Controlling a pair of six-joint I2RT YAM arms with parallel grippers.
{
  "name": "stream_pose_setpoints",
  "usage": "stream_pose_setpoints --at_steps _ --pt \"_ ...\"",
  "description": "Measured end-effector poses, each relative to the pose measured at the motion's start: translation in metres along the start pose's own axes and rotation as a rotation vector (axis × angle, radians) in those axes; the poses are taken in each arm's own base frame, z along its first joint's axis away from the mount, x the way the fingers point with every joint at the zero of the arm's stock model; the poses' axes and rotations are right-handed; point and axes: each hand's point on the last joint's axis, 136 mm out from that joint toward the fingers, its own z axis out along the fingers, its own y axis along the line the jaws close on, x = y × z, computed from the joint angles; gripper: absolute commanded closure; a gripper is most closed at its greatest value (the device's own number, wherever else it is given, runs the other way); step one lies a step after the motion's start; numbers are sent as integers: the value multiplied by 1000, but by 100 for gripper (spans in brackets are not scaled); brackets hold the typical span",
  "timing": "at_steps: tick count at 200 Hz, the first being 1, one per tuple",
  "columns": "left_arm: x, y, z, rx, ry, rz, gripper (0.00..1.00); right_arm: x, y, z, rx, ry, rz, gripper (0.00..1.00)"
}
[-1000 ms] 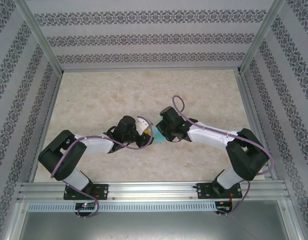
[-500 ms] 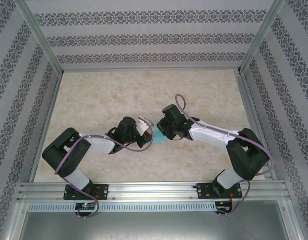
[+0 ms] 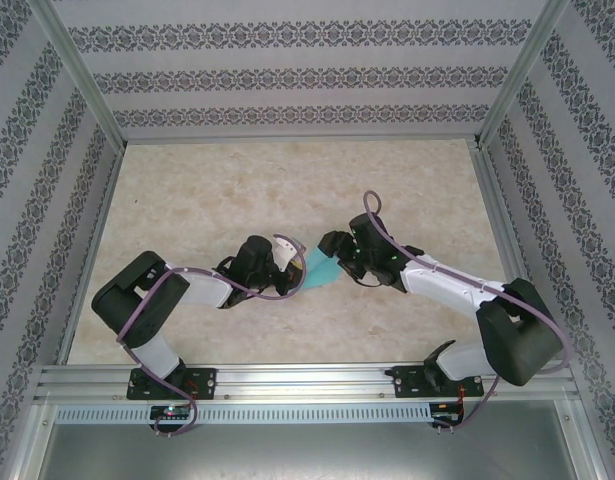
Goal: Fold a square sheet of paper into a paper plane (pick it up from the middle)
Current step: Fourth fold the wing at the center of the table.
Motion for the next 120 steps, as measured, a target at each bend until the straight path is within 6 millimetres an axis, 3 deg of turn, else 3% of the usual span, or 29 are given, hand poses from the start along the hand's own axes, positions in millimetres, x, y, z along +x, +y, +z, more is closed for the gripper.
stream_pose_setpoints --at_steps 43,120 --pt "8 0 1 9 0 -154 94 14 -8 10 -39 47 -105 51" --pt "4 0 0 15 -19 -387 95 26 -21 36 -30 115 -141 53"
